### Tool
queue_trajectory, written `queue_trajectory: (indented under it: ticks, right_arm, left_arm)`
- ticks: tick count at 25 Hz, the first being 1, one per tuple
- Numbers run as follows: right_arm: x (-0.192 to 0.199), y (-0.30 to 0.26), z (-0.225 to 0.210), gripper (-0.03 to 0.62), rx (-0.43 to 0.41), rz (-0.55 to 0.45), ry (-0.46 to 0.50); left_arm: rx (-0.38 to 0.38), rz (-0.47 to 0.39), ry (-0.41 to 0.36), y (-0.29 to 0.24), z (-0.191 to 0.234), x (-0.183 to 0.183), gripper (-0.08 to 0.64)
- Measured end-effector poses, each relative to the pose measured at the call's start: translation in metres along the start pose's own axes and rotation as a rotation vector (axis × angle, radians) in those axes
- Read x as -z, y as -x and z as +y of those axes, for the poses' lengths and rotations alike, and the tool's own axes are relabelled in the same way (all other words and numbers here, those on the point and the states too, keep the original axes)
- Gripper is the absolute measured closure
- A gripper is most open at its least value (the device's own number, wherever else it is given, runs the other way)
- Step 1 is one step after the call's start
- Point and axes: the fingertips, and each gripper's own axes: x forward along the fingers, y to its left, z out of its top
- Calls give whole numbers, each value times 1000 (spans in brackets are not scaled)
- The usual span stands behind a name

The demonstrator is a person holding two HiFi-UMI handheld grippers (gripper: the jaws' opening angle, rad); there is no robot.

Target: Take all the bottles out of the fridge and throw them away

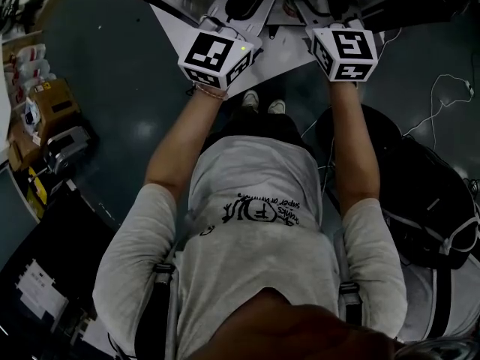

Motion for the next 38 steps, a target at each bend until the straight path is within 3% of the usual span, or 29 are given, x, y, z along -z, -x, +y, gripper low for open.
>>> queue_trajectory:
  ticks: [14, 38]
  right_arm:
    - [-34, 63, 16, 327, -25, -3, -36]
    - [-128, 130, 52, 327, -67, -30, -52]
  left_arm:
    - [51, -7, 33, 18, -32, -43, 552]
    - [148, -50, 95, 64, -69, -133, 552]
